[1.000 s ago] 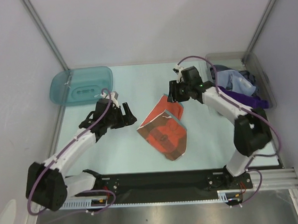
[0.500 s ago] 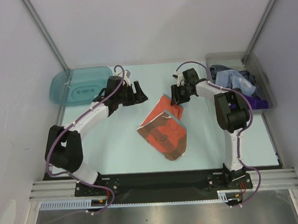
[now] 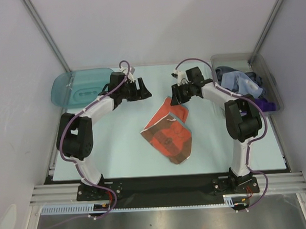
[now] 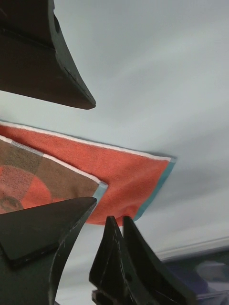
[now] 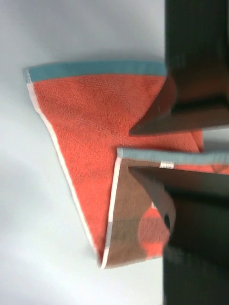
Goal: Fold and stack the towels
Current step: Flatten out the crumpled towel
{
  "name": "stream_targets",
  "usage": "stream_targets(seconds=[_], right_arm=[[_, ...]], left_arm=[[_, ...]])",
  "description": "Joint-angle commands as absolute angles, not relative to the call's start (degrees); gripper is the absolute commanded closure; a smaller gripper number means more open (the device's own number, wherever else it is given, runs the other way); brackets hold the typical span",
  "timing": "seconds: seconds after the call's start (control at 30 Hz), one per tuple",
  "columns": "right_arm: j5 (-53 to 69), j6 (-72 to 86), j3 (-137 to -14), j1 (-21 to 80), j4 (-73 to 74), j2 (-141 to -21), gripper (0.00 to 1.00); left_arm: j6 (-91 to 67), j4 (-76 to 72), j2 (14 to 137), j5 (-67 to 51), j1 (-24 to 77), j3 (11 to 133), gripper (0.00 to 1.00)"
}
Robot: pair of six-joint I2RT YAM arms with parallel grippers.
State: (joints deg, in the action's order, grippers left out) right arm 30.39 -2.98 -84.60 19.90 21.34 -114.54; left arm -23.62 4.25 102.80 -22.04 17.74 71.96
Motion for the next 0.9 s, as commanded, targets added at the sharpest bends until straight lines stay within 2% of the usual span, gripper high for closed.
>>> stream_targets(seconds=[0.0, 0.07, 0.13, 0.37, 0.6, 0.67, 0.7, 0.73, 0.8, 0.83, 0.87], right_arm=[[29.8, -2.6, -84.9, 15.7, 19.2, -112.5, 0.55], [32.2, -1.5, -87.7, 13.6, 21.1, -115.0, 0.48], [32.9, -2.8, -90.7, 12.2, 23.5, -118.8, 0.48], [40.1, -5.7, -94.8, 8.7, 29.3, -125.4, 0.47], [45.2, -7.9, -94.2, 10.6, 31.6, -127.4, 0.49], [45.6, -8.0, -93.3, 11.9, 30.9, -126.8, 0.53], [45.3, -7.7, -92.9, 12.3, 30.7, -126.5, 0.59], [45.1, -7.4, -92.6, 12.7, 30.2, -126.0, 0.74], [45.4, -6.9, -91.7, 14.0, 29.7, -123.2, 0.86], [45.0, -7.2, -91.3, 14.7, 29.7, -122.0, 0.96], [44.1, -7.6, -90.8, 15.4, 30.3, -120.5, 0.98]], left_arm=[[-20.4, 1.1, 102.0, -27.1, 17.8, 73.5, 0.19], [-21.4, 0.4, 101.9, -28.1, 17.8, 72.7, 0.18], [-22.1, 0.3, 101.8, -29.7, 17.8, 71.8, 0.18], [-20.8, -0.5, 103.0, -31.6, 17.8, 72.0, 0.17], [-20.0, -0.4, 104.5, -31.1, 17.8, 73.7, 0.17], [-19.8, 1.3, 104.5, -30.7, 17.8, 73.7, 0.17], [-19.3, 1.4, 104.4, -30.5, 17.8, 73.8, 0.17], [-19.1, 1.6, 104.4, -30.2, 17.8, 73.7, 0.17], [-18.1, 1.1, 104.2, -30.1, 17.8, 73.1, 0.17], [-17.8, 0.3, 103.8, -30.7, 17.7, 72.4, 0.17], [-17.9, -6.9, 103.1, -33.2, 17.5, 71.0, 0.16]])
